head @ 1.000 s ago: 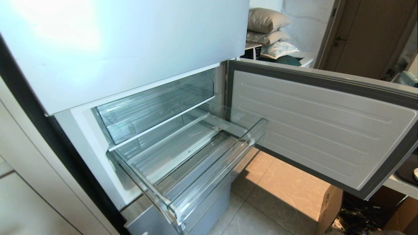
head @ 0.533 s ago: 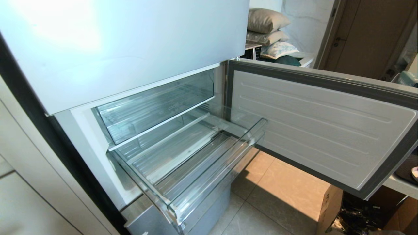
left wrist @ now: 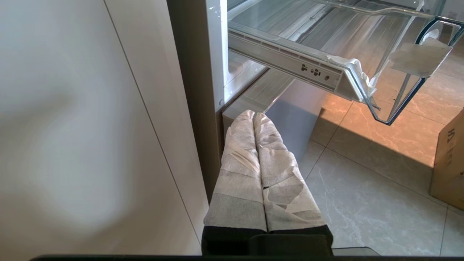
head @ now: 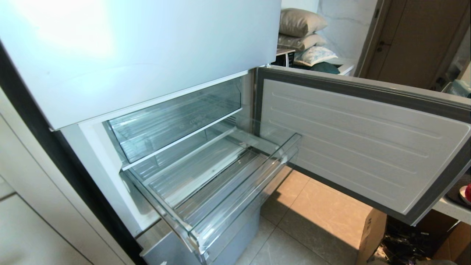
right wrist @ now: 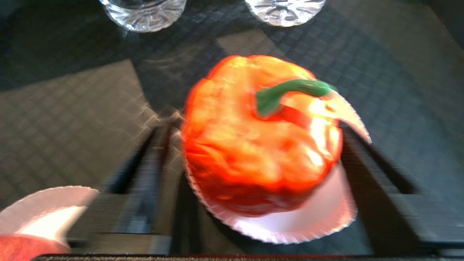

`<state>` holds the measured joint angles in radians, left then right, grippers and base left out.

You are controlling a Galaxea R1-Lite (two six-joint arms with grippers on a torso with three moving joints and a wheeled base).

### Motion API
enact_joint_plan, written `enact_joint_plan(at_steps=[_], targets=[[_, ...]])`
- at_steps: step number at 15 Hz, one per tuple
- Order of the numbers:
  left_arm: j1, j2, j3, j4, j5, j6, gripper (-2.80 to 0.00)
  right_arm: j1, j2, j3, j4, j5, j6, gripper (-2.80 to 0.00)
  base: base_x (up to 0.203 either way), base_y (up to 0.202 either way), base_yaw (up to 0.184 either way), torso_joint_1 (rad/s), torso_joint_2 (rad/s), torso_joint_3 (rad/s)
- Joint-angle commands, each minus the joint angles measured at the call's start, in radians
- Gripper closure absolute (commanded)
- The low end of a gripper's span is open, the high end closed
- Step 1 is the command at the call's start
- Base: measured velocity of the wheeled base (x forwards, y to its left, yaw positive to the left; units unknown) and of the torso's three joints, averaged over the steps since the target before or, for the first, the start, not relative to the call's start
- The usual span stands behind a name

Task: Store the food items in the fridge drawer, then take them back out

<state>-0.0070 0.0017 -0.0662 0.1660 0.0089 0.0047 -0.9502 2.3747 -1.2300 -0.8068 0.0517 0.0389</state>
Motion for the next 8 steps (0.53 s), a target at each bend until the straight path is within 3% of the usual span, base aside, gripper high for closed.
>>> enact_joint_plan(at_steps=[1,8], targets=[[0.001,0.000,0.000,0.001,0.000,0.000,0.00,-0.001,-0.015,0.003,-0.004,0.000,0.000,0.00,0.000,0.000,0.000,0.000,0.00,0.000],[0.001,0.000,0.000,0.001,0.000,0.000,0.00,-0.019,-0.148,0.074,0.016,0.004,0.001,0.00,0.000,0.000,0.000,0.000,0.00,0.000]])
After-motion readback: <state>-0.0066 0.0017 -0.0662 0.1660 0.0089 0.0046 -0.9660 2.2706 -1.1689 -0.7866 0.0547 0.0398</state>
